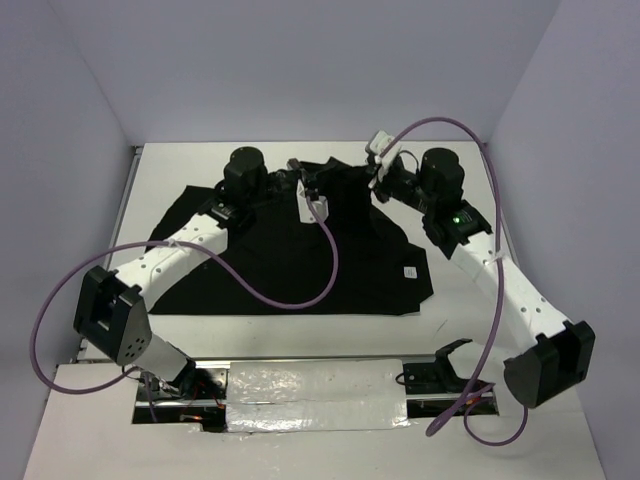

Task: Fold and stack the long sleeve shirts
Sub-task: Fold the shirt

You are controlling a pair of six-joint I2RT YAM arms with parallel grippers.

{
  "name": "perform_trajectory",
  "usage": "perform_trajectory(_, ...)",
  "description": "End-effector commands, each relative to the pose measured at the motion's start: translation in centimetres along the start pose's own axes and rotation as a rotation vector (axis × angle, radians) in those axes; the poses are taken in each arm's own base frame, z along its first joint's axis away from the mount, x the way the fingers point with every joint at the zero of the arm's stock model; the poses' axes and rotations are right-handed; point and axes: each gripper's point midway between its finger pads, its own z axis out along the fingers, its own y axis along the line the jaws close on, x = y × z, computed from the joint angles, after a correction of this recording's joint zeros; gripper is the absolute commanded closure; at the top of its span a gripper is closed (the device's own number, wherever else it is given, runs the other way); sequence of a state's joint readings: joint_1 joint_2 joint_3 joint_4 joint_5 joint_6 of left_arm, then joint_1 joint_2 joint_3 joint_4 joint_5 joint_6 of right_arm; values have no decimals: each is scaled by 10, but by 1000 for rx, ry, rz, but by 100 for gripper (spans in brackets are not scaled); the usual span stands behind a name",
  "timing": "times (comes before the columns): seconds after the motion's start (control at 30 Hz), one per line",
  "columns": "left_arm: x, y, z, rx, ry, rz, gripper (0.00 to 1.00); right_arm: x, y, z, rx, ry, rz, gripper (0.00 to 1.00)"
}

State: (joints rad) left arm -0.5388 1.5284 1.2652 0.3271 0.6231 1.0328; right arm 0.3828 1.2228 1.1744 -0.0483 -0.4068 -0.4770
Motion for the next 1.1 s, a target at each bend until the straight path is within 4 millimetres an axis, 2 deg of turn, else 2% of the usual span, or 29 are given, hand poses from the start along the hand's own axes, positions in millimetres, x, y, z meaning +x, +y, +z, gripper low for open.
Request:
perform_trajectory(0.0, -6, 7, -31, -7, 42, 29, 100, -5, 15, -38, -30, -11, -28, 100)
perform_trajectory(0.03, -8, -1, -36, 16, 49, 5, 100, 8, 34, -42, -96, 0, -5, 100)
perform_trajectory(0.07, -8, -12, -38, 40, 56, -30, 100, 2, 43, -51, -114, -21, -3, 100)
perform_trajectory(0.13, -15, -23, -44, 79, 54, -70, 100, 16, 71, -58, -195, 3, 36, 100)
perform_trajectory(0.17, -16, -40, -47, 134, 64, -125, 100, 16, 80, -62, -219, 5, 55, 100)
perform_trajectory(0.2, -22, -48, -48, 164, 57, -151, 100, 20, 88, -64, -245, 16, 74, 100)
perform_trajectory(0.23, -27, -57, -51, 196, 59, -179, 100, 31, 101, -67, -283, 53, 107, 100)
perform_trajectory(0.27, -27, -74, -55, 249, 80, -238, 100, 35, 109, -68, -309, 66, 130, 100)
perform_trajectory(0.33, -33, -96, -59, 303, 85, -317, 100, 53, 126, -71, -355, 127, 208, 100)
perform_trajectory(0.47, -37, -128, -71, 376, 109, -450, 100, 80, 152, -79, -432, 222, 307, 100)
perform_trajectory(0.53, -40, -141, -78, 407, 121, -503, 100, 90, 161, -83, -450, 254, 334, 100)
perform_trajectory(0.73, -48, -167, -83, 460, 130, -607, 100, 101, 173, -85, -495, 302, 386, 99)
perform_trajectory(0.93, -51, -176, -90, 479, 153, -666, 100, 113, 195, -91, -571, 380, 483, 100)
perform_trajectory(1.07, -48, -186, -91, 486, 156, -695, 100, 129, 201, -90, -559, 436, 547, 100)
